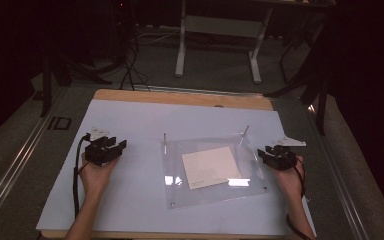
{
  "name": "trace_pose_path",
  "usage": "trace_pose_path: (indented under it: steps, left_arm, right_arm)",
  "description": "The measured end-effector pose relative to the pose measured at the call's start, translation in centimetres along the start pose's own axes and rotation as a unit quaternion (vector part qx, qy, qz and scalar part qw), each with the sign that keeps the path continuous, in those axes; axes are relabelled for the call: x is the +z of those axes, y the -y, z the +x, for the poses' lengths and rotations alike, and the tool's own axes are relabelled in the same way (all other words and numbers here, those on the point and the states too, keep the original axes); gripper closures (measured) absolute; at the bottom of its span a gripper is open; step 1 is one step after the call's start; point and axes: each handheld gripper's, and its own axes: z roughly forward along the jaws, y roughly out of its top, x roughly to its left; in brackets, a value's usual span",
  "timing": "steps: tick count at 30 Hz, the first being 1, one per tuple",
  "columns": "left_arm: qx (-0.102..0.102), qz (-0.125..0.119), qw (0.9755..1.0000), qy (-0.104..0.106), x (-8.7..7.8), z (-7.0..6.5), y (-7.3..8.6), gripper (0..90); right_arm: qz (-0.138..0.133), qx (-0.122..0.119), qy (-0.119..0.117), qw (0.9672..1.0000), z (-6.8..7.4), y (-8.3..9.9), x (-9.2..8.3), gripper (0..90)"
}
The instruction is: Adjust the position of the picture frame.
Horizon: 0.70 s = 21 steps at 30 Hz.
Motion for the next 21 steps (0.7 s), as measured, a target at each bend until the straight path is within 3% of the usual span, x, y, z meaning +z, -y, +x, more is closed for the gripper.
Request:
trace_pose_path:
  steps: [7, 12, 16, 21]
  left_arm:
    - [0.013, -0.006, 0.9995, 0.029, 1.0, -1.0, -0.5, 51.7]
    - [0.027, -0.014, 0.9986, 0.043, 1.9, -1.8, -0.4, 51.5]
    - [0.032, -0.001, 0.9980, 0.054, 3.0, -2.5, -0.3, 52.1]
    - [0.044, -0.005, 0.9962, 0.075, 4.0, -3.6, -0.7, 52.0]
  right_arm:
    - [-0.017, -0.007, -0.019, 0.9997, 0.1, -1.5, 1.5, 63.3]
    - [-0.021, 0.005, -0.027, 0.9994, -0.1, -2.1, 2.9, 64.3]
    - [-0.021, 0.009, -0.028, 0.9994, -0.2, -2.2, 4.0, 64.6]
    - [-0.026, 0.012, -0.034, 0.9990, -0.1, -2.5, 5.1, 64.6]
